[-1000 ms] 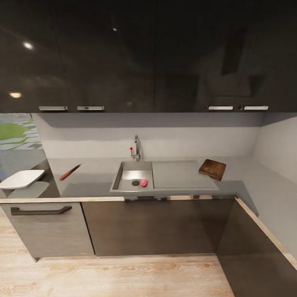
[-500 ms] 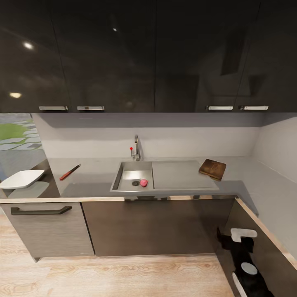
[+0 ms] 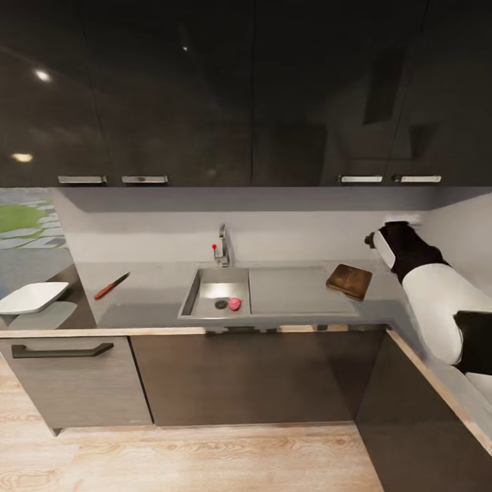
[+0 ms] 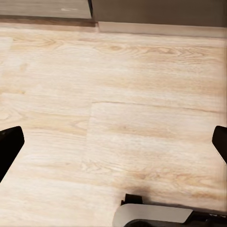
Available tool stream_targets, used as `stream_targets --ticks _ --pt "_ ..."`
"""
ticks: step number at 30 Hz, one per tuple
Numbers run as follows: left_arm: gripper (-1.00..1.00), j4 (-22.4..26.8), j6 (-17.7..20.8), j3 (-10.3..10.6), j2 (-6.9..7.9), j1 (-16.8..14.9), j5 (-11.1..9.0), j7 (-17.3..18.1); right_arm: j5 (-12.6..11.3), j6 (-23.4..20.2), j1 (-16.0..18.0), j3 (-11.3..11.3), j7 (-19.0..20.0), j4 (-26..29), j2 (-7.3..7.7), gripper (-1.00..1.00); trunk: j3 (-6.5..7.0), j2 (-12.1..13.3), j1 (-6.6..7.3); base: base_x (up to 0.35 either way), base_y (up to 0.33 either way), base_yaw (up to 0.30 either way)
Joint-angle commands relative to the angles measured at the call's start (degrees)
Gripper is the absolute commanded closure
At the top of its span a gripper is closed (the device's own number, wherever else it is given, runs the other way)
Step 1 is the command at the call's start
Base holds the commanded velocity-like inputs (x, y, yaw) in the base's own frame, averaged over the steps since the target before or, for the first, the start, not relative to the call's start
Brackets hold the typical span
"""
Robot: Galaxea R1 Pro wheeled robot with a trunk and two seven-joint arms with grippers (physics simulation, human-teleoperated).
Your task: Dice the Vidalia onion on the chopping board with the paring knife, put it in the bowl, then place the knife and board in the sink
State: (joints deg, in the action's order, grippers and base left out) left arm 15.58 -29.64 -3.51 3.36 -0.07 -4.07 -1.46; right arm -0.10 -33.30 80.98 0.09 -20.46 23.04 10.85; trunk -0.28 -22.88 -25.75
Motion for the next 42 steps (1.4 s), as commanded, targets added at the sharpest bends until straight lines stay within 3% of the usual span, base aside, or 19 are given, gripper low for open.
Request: stream_targets --ticks 1,3,6,7,9,11,20,42 --pt "-1.0 0.0 -0.2 0.1 -0.02 0.0 -0.4 0.1 -0.2 -0.1 1.7 0.1 0.2 -1.5 0.18 -1.0 -0.04 0.0 -0.03 0.122 -0.186 0.0" --pt "-1.0 0.0 -0.2 0.1 -0.03 0.0 -0.3 0.1 -0.2 1.3 3.5 0.4 3.2 -3.5 0.0 -1.0 -0.04 0.0 -0.03 0.145 -0.218 0.0" --pt "-1.0 0.0 -0.2 0.1 -0.05 0.0 -0.3 0.1 -0.1 4.9 3.8 0.4 12.1 -6.8 0.06 -1.0 -0.04 0.0 -0.03 0.169 -0.248 0.0" --pt "-1.0 0.0 -0.2 0.1 -0.03 0.0 -0.3 0.1 0.0 8.8 3.0 0.4 17.5 -11.3 0.94 -1.0 -0.04 0.0 -0.03 0.183 -0.255 0.0" --pt "-1.0 0.1 -0.2 0.1 -0.02 0.0 -0.3 0.1 0.0 16.2 2.2 0.4 22.7 -17.9 2.26 -1.0 -0.04 0.0 -0.03 0.195 -0.25 0.0" --pt "-1.0 0.1 -0.2 0.1 -0.02 0.0 -0.3 0.1 0.0 19.7 1.9 0.5 24.3 -20.4 2.79 -1.0 -0.04 0.0 -0.03 0.209 -0.229 0.0" --pt "-1.0 0.1 -0.2 0.1 0.06 0.0 -0.4 0.1 0.0 22.4 -1.8 0.5 25.5 -22.2 3.71 -1.0 -0.04 0.0 -0.03 0.225 -0.109 0.0" --pt "-1.0 0.1 -0.2 0.1 0.07 0.0 -0.4 0.1 0.0 22.8 -2.2 0.5 25.5 -22.3 4.67 -1.0 -0.04 0.0 -0.03 0.242 -0.069 0.0"
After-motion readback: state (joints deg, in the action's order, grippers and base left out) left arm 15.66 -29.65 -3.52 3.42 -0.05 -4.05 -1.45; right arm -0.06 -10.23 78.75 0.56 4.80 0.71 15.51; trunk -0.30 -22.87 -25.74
